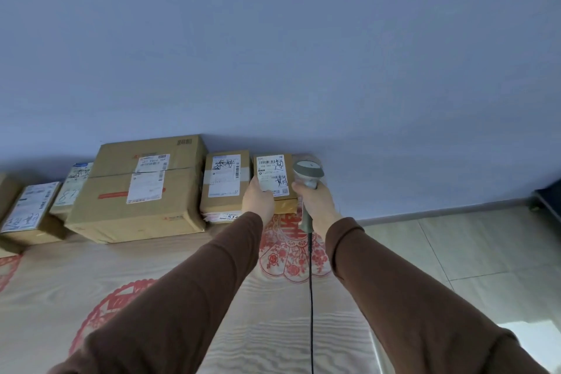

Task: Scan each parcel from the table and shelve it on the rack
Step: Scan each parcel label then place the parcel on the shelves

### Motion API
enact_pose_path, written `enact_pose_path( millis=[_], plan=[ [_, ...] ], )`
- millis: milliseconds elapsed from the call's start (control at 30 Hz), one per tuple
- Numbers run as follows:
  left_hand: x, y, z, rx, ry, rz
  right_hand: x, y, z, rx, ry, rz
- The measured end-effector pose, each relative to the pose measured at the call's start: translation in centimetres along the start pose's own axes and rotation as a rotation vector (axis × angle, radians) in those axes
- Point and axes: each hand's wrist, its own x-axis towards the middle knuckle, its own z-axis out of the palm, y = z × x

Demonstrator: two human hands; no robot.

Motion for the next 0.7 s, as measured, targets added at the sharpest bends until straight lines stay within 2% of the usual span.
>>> enact_pose_path(
  millis=[200,400,567,700],
  plan=[
    [1.8,0.1,1.5,0.127,0.082,-0.042,2.7,1.6,0.5,0.009,0.0,0.032],
    [1.0,2.1,1.6,0.28,-0.001,-0.081,3.6,2.6,0.7,-0.032,0.053,0.05],
    [1.1,1.6,0.5,0.187,-0.054,-0.126,2.3,2.9,-0.2,0.031,0.087,0.031],
    [-1.8,0.7,-0.6,-0.083,-0.006,-0.031,-0.8,2.3,-1.2,0.112,0.093,-0.029]
  ],
)
